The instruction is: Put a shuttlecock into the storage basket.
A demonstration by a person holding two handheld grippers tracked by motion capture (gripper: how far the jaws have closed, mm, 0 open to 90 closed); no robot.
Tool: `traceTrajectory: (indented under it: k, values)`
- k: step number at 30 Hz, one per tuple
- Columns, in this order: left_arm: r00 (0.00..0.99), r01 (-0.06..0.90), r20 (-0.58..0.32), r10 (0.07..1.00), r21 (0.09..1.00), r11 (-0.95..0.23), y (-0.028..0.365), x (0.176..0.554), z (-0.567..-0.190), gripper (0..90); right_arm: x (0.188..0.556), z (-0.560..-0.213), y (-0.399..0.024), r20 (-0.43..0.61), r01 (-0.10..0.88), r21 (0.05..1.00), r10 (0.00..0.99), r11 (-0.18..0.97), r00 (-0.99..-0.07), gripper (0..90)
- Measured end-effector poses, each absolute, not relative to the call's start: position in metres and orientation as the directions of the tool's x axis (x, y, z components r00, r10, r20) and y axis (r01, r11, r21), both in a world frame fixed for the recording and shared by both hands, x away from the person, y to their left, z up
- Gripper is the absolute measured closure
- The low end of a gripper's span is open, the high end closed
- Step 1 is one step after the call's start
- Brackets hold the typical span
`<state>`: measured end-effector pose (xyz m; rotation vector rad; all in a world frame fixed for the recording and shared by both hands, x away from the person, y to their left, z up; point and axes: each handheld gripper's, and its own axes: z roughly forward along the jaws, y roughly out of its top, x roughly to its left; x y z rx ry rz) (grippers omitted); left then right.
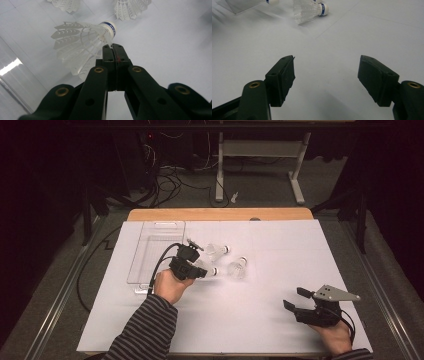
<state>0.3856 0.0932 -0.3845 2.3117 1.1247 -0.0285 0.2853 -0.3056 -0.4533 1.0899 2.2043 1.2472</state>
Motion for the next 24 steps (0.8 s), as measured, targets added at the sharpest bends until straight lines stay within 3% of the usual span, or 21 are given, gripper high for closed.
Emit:
traceTrajectory:
  k: [24]
  values:
    - [0.667, 0.707, -0.255, 0.700, 0.514, -0.486, 0.105, 0.376, -0.372, 90.0, 0.285, -0.453, -0.306, 0.043, 0.439, 0.845, 0.780, 0.304, -0.624, 30.2]
